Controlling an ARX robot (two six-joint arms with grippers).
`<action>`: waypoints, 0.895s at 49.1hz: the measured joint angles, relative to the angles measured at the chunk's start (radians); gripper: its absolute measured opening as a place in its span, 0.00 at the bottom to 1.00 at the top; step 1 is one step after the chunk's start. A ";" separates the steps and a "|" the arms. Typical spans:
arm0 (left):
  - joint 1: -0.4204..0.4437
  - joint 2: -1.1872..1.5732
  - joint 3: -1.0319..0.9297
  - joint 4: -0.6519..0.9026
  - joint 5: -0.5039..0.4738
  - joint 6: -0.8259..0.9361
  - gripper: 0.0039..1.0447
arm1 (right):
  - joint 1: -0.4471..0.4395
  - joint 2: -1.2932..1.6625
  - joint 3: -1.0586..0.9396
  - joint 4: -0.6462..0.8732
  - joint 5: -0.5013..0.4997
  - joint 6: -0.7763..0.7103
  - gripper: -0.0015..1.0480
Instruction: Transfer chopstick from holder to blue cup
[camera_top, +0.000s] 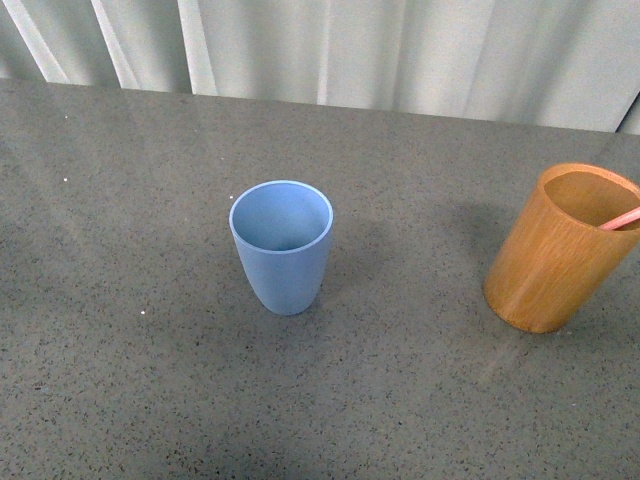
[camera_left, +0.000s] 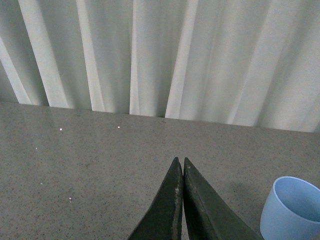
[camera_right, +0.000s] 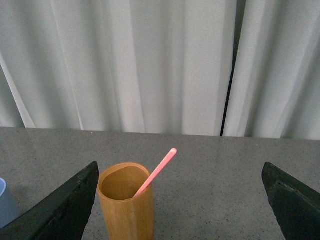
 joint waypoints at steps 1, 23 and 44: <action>0.000 -0.009 0.000 -0.011 0.000 0.000 0.03 | 0.000 0.000 0.000 0.000 0.000 0.000 0.90; 0.000 -0.198 0.000 -0.199 0.000 0.000 0.03 | 0.000 0.000 0.000 0.000 0.000 0.000 0.90; 0.000 -0.386 0.000 -0.393 0.002 -0.001 0.04 | 0.000 0.000 0.000 0.000 0.000 0.000 0.90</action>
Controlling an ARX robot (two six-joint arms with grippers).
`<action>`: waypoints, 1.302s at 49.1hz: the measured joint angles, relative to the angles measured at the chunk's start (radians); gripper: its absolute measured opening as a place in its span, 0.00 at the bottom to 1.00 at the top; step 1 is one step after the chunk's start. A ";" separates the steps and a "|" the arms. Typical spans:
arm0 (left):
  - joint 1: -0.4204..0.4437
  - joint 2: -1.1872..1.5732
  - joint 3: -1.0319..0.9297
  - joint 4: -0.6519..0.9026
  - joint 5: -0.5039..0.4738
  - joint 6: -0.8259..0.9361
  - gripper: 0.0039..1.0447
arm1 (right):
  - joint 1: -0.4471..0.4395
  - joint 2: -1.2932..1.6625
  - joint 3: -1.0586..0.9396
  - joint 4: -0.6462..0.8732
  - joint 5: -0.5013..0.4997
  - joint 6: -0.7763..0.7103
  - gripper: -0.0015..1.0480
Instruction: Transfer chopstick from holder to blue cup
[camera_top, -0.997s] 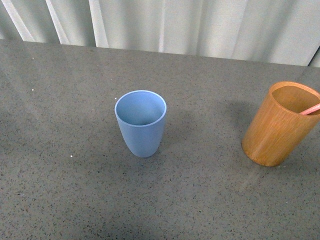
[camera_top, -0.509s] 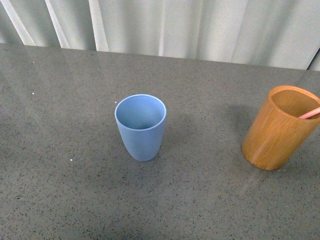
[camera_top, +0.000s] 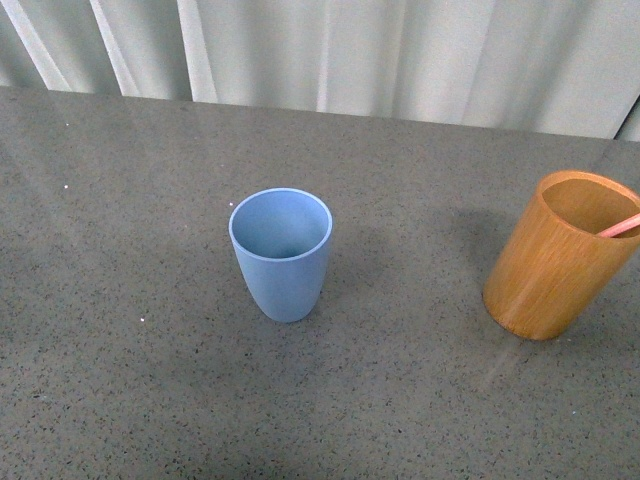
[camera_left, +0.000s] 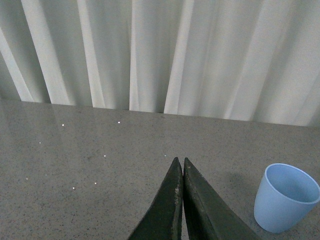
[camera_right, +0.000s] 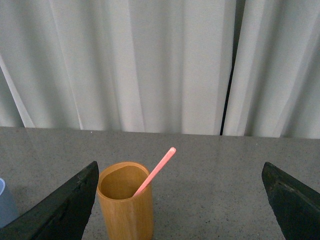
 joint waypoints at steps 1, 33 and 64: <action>0.000 0.000 0.000 0.000 0.000 0.001 0.06 | 0.000 0.000 0.000 0.000 0.000 0.000 0.90; 0.000 -0.001 0.000 0.000 0.000 0.001 0.94 | -0.119 0.782 0.123 0.259 -0.154 -0.078 0.90; 0.000 -0.001 0.000 0.000 0.000 0.001 0.94 | -0.013 1.380 0.225 0.790 -0.139 -0.051 0.90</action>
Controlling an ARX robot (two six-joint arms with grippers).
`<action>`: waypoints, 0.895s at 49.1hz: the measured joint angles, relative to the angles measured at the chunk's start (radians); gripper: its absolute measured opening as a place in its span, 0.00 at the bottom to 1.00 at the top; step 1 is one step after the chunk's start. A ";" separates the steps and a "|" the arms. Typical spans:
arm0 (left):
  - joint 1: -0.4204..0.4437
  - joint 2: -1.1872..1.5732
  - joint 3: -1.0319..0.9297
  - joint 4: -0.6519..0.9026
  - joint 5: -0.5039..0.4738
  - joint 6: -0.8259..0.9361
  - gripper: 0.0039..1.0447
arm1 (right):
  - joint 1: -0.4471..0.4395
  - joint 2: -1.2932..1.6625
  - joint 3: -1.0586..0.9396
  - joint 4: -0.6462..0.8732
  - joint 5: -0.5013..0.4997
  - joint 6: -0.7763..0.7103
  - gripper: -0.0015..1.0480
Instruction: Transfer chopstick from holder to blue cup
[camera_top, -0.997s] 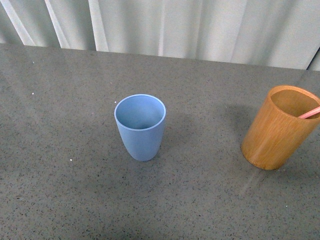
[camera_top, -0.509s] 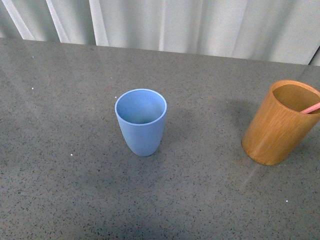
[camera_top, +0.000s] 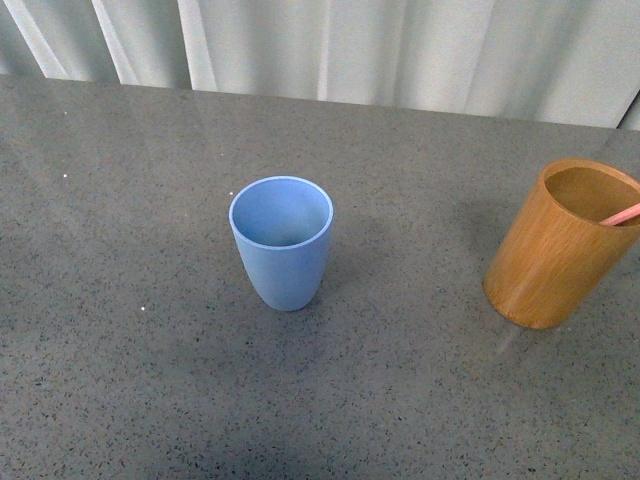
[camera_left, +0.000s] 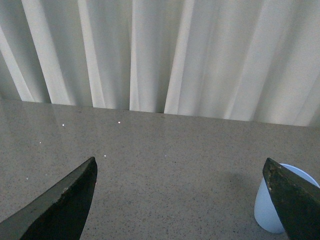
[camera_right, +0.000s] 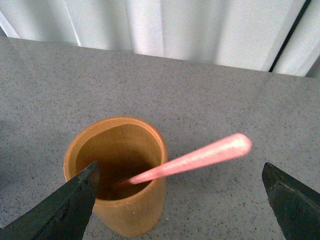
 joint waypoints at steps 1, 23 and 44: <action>0.000 0.000 0.000 0.000 0.000 0.000 0.94 | 0.005 0.010 0.004 0.009 0.001 0.000 0.90; 0.000 0.000 0.000 0.000 0.000 0.000 0.94 | 0.108 0.146 0.080 0.088 0.073 0.004 0.90; 0.000 0.000 0.000 0.000 0.000 0.000 0.94 | 0.146 0.170 0.106 0.088 0.119 0.005 0.38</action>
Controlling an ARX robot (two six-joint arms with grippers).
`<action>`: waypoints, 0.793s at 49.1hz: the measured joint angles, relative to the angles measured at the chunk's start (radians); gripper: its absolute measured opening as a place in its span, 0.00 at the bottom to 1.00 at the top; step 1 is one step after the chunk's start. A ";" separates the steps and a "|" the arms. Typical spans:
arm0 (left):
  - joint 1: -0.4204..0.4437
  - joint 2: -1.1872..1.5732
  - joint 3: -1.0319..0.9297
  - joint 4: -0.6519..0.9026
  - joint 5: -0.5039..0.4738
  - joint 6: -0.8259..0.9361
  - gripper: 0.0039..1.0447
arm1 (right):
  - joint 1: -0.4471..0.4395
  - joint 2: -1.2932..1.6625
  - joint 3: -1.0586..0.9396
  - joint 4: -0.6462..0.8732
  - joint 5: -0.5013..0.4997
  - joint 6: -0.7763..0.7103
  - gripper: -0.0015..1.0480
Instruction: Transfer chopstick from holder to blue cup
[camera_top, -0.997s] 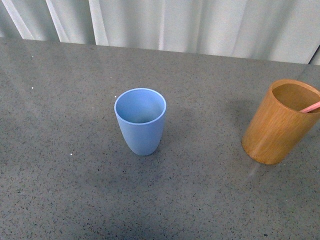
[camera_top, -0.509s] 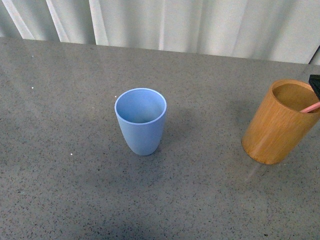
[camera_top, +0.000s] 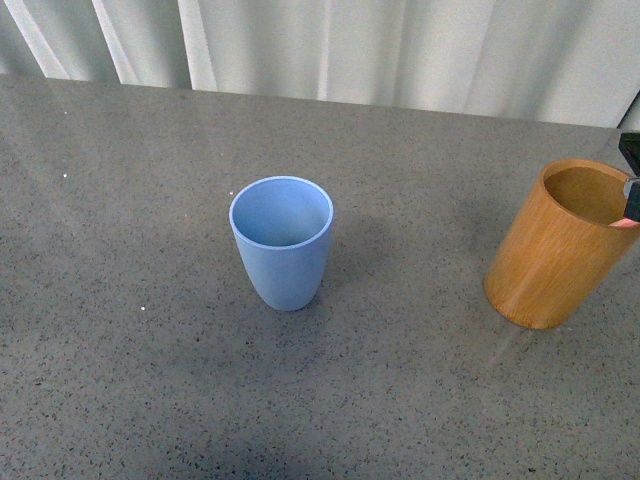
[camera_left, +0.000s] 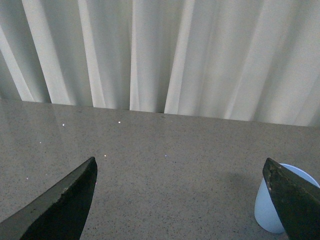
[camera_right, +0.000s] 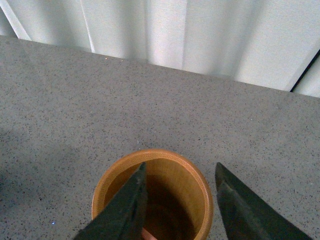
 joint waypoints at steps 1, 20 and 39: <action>0.000 0.000 0.000 0.000 0.000 0.000 0.94 | 0.002 0.000 0.000 0.000 0.001 0.000 0.35; 0.000 0.000 0.000 0.000 0.000 0.000 0.94 | 0.008 -0.016 0.001 -0.020 0.003 0.004 0.01; 0.000 0.000 0.000 0.000 0.000 0.000 0.94 | 0.009 -0.065 0.034 -0.074 0.001 0.006 0.01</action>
